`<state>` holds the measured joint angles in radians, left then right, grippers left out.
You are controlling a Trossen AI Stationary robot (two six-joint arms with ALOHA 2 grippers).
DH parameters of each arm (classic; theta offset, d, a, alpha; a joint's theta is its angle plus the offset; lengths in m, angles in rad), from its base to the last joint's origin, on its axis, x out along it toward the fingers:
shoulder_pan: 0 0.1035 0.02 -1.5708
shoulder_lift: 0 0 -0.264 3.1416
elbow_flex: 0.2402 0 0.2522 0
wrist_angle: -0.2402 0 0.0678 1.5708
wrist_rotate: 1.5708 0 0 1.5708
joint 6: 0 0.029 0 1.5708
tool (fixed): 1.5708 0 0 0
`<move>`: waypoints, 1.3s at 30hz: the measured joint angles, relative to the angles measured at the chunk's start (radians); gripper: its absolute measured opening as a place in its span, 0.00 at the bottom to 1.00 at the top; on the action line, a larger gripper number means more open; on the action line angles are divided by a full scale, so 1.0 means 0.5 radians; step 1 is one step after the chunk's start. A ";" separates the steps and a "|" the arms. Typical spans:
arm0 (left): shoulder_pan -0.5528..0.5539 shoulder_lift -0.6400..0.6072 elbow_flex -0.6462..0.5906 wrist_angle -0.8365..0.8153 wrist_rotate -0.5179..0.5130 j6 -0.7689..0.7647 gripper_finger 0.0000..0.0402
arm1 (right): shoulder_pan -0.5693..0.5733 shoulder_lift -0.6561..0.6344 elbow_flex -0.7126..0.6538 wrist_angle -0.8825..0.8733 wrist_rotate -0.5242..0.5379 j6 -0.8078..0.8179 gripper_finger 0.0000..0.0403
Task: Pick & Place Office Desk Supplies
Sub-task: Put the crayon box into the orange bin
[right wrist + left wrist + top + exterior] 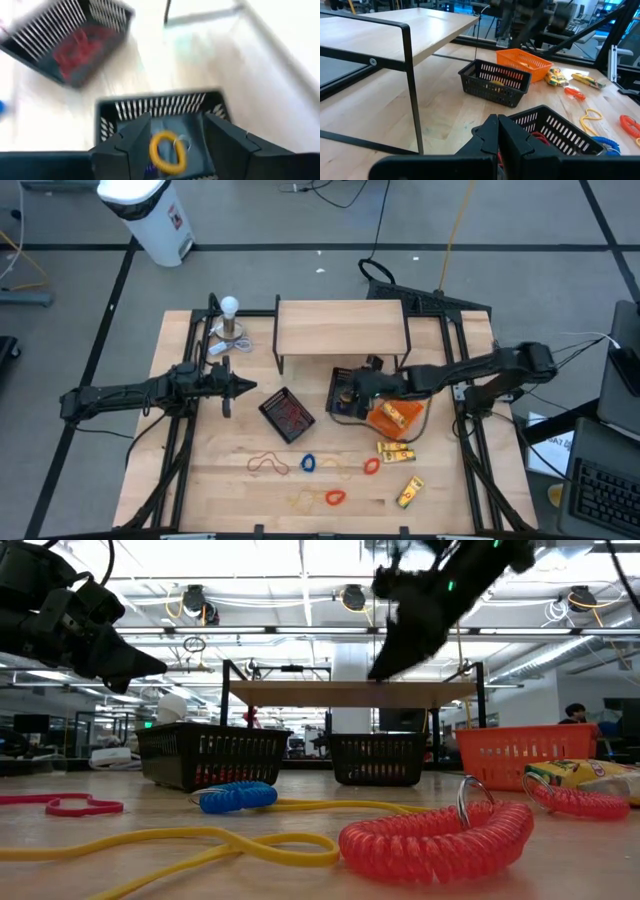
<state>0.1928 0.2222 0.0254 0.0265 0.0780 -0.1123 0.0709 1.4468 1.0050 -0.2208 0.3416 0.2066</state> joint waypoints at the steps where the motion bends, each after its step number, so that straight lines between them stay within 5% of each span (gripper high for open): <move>1: 0.000 0.000 0.000 0.000 0.000 0.001 0.01 | 0.011 -0.065 0.000 0.045 0.000 -0.045 0.41; 12: 0.000 0.000 0.000 0.082 -0.002 -0.010 0.01 | 0.011 -0.782 -0.489 0.907 -0.040 -0.353 0.02; 25: 0.000 0.000 0.000 0.107 -0.002 -0.095 0.01 | -0.051 -1.570 -1.192 1.109 -0.020 -0.149 0.00; 39: 0.000 0.000 0.000 0.189 -0.161 -0.008 0.01 | -0.051 -2.101 -1.299 0.947 -0.059 -0.401 0.00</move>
<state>0.1928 0.2222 0.0254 0.1211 -0.0024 -0.1163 0.0452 0.3965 0.3557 0.2528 0.3121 0.0060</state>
